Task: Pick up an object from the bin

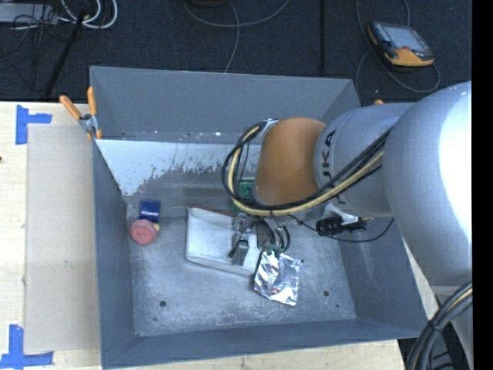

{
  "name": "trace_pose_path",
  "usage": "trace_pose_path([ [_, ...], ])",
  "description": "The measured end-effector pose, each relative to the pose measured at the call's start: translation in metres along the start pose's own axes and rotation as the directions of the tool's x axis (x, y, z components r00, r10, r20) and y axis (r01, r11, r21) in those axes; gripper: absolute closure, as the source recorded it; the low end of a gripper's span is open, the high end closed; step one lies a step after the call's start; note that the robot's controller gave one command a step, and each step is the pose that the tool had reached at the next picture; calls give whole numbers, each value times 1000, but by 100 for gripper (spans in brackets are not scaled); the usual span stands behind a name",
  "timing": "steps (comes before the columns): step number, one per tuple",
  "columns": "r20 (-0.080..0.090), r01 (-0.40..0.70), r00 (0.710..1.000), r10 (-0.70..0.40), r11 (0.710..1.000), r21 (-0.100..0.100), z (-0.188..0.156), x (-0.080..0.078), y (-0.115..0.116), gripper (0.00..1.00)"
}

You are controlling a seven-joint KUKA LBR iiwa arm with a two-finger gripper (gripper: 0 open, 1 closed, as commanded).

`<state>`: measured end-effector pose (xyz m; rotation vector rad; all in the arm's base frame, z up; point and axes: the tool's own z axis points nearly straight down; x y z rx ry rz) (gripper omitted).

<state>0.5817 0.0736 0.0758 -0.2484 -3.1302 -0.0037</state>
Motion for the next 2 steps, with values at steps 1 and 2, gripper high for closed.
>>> trace_pose_path([
  [1, 8, 1, 1000, -1, 1000, 0, -115, 20, 4, 100],
  [2, -4, 22, 1000, -22, 1000, 3, -128, 67, 17, 100],
])
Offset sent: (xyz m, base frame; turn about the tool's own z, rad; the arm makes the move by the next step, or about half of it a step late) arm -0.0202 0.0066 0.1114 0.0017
